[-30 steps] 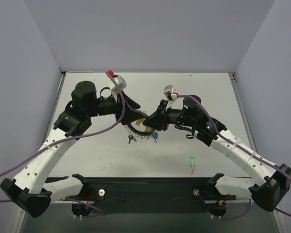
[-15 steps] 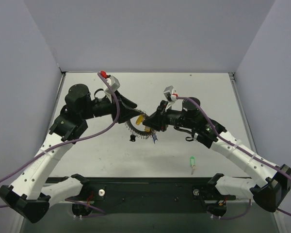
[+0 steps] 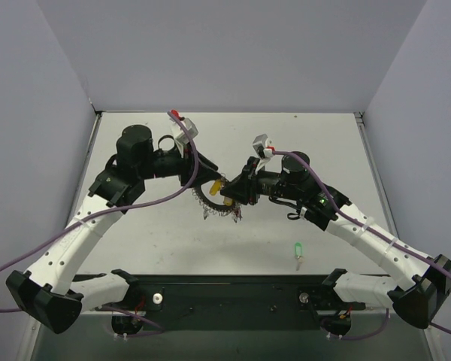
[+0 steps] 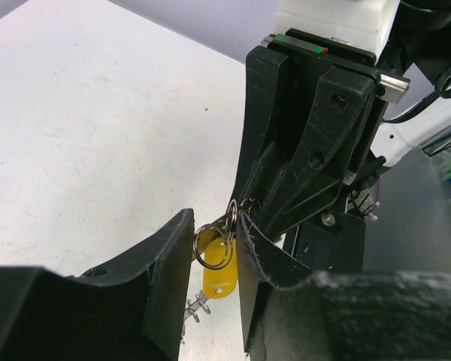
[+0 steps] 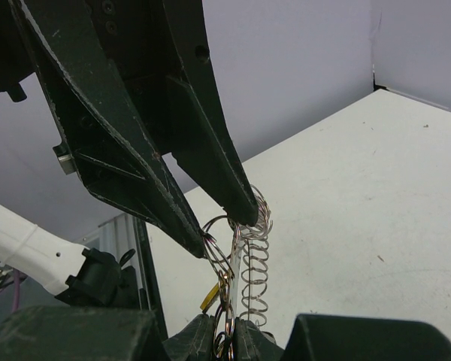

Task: Put the keys on the keyring

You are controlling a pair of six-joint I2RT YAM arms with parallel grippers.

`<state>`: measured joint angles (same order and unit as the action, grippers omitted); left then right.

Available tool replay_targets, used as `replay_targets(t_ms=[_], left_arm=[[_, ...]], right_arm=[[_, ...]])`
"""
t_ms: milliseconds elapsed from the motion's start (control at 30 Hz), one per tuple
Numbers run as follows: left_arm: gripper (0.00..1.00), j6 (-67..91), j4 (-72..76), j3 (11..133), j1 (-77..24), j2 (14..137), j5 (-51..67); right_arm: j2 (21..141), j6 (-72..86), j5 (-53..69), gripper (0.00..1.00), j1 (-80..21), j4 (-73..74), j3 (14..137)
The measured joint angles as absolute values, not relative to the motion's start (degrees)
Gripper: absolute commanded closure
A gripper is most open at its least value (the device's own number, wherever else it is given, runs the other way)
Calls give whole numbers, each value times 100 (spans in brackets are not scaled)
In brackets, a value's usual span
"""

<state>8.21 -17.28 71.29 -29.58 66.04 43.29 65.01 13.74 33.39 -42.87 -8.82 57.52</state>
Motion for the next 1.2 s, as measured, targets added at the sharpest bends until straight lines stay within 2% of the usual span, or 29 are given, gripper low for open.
replay_targets(t_ms=[167,200,300,400,500,533,633,800,1033,1200], left_arm=[[63,609,-1953,7321,-3076,6722,4272],[72,567,-1975,7347,-3105,6744,4265],[87,475,-2058,7419,-3157,6816,4215],[87,364,-2182,7546,-3199,6906,4178],[77,244,-2362,7644,-3284,6960,4178],[68,220,-2445,7662,-3319,6969,4180],[58,150,-2620,7710,-3400,7011,4178],[54,5,-2766,7773,-3420,7013,4060],[54,64,-2814,7769,-3420,6866,3704],[53,589,-2416,7387,-3358,6274,3299]], right_arm=[[6501,1374,3341,100,-4289,-856,5752],[6501,1374,3339,100,-4292,-847,5752],[6501,1369,3354,100,-4292,-777,5752],[6501,1367,3343,100,-4320,-720,5752],[6501,1367,3334,100,-4320,-707,5752],[6501,1367,3332,100,-4320,-709,5752],[6501,1365,3306,100,-4320,-690,5752],[6501,1363,3288,100,-4320,-661,5752],[6501,1350,3273,100,-4320,-666,5752],[6501,1345,3221,100,-4318,-674,5752]])
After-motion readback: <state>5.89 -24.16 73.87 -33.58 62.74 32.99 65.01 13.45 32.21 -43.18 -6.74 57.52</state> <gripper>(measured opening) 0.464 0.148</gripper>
